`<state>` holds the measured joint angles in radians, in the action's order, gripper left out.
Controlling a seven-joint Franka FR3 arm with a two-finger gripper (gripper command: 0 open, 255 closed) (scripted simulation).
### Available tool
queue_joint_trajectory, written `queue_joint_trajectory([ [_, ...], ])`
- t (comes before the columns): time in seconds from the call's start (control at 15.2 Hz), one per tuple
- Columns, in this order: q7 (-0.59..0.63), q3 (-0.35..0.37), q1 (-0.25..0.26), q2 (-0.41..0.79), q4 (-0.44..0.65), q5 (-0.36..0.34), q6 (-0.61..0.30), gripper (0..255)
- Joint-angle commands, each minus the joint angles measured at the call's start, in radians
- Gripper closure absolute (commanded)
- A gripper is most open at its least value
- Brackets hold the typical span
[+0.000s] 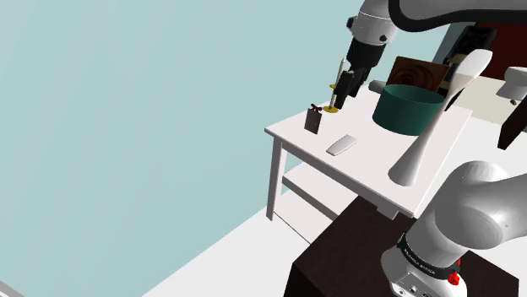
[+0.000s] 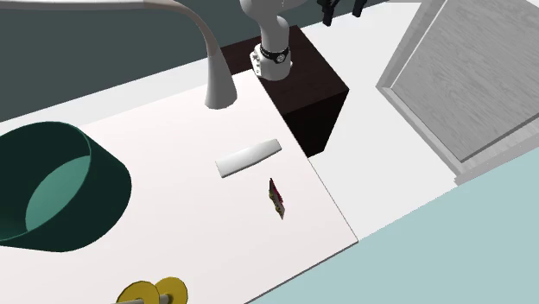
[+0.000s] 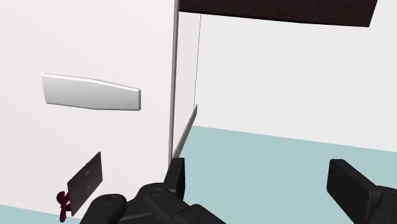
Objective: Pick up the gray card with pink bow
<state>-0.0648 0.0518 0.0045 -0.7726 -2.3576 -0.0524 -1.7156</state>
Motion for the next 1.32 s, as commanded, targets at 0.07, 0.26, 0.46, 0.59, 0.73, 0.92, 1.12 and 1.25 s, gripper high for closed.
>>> queue_joint_trajectory([
  [0.07, -0.036, -0.006, -0.002, 0.032, 0.007, -0.031, 0.0, 0],
  [0.26, -0.139, -0.021, -0.011, 0.128, 0.031, -0.128, -0.005, 0],
  [0.46, -0.233, -0.031, -0.022, 0.227, 0.057, -0.229, -0.017, 0],
  [0.59, -0.29, -0.035, -0.031, 0.293, 0.077, -0.299, -0.029, 0],
  [0.73, -0.343, -0.037, -0.041, 0.359, 0.097, -0.37, -0.043, 0],
  [0.92, -0.415, -0.039, -0.058, 0.459, 0.13, -0.483, -0.066, 0],
  [1.12, -0.476, -0.041, -0.073, 0.559, 0.168, -0.601, -0.091, 0],
  [1.25, -0.513, -0.043, -0.083, 0.626, 0.195, -0.682, -0.107, 0],
])
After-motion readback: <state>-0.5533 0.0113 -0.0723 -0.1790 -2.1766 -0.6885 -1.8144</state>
